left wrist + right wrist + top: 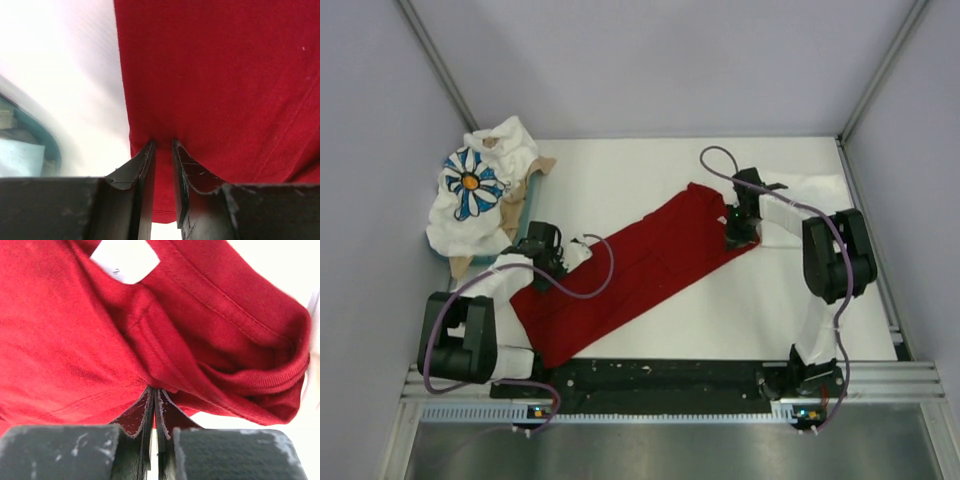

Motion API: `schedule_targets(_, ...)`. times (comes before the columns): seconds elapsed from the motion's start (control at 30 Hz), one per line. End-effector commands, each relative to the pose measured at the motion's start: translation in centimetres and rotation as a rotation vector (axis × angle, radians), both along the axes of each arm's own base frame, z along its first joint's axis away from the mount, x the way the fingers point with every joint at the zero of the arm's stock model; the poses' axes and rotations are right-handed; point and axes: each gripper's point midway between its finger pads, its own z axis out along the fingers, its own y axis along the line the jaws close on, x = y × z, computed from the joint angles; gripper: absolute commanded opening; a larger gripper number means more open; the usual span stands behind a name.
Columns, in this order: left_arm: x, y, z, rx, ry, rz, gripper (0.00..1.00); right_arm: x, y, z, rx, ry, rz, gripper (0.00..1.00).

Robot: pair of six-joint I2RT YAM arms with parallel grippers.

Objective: Fold and stack the t-shirts
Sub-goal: Rotate the tshirt 90 degrees

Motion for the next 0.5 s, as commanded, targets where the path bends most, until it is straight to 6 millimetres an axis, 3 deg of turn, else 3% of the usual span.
schedule_targets(0.0,-9.9,-0.3,-3.1,-0.045,0.34,-0.114,0.25,5.5,-2.9,-0.9,0.004,-0.06,-0.107,0.0)
schedule_targets(0.03,-10.4,-0.5,-2.9,-0.057,0.351,-0.138,0.26,6.8,-3.7,-1.6,-0.015,-0.06,-0.121,0.0)
schedule_targets(0.07,-10.6,-0.9,-2.5,-0.077,0.356,-0.153,0.27,8.8,-4.1,-0.7,-0.011,-0.097,-0.126,0.0)
schedule_targets(0.1,-10.5,-1.7,-1.9,-0.113,0.352,-0.155,0.29,10.0,-4.1,-1.5,0.01,-0.085,-0.124,0.0)
schedule_targets(0.13,-10.0,-3.0,-0.7,-0.167,0.344,-0.159,0.33,12.0,-3.4,-0.9,0.044,-0.11,-0.105,0.0)
schedule_targets(0.23,-9.3,-9.8,3.8,-0.371,0.352,-0.25,0.38,17.0,-1.8,0.3,0.102,-0.16,-0.026,0.0)
schedule_targets(0.33,-9.0,-14.4,6.4,-0.4,0.304,-0.398,0.39,22.2,-2.3,1.5,0.057,-0.245,0.005,0.0)
schedule_targets(0.4,-9.0,-16.1,7.7,-0.433,0.293,-0.462,0.39,24.4,-2.2,2.7,0.085,-0.31,0.029,0.0)
schedule_targets(0.47,-9.0,-16.5,8.2,-0.449,0.305,-0.473,0.4,25.2,-1.9,4.7,0.127,-0.361,0.061,0.02)
